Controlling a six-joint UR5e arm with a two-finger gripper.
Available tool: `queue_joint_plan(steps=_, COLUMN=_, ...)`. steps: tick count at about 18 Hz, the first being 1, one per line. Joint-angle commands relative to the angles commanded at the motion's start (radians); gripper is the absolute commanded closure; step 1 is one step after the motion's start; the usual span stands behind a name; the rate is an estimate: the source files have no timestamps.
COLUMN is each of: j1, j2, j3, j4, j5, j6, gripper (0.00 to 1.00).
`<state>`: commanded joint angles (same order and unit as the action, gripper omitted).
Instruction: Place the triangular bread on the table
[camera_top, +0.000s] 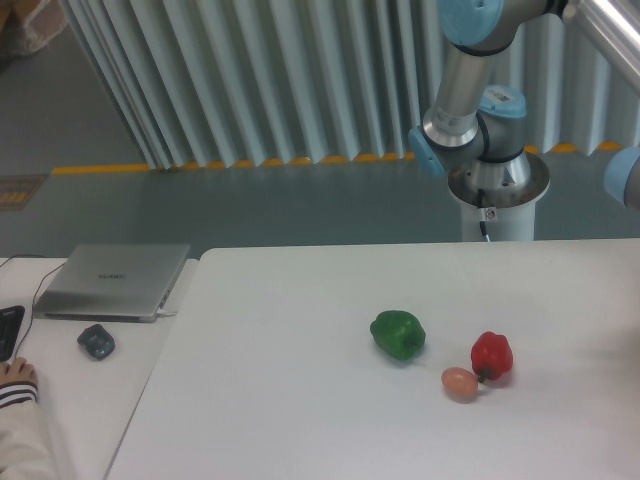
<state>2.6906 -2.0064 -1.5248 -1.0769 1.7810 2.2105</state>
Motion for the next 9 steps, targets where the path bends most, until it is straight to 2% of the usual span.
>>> queue_joint_plan(steps=2, j1=0.002, j2=0.002, j3=0.008, j4=-0.023, j5=-0.008, j6=-0.006, gripper=0.79)
queue_joint_plan(steps=5, j1=0.017, j2=0.003, j3=0.057, j4=-0.132, j5=-0.044, j6=-0.012, gripper=0.79)
queue_joint_plan(steps=9, j1=0.055, j2=0.018, j3=0.061, j4=-0.173, j5=-0.144, j6=-0.012, gripper=0.79)
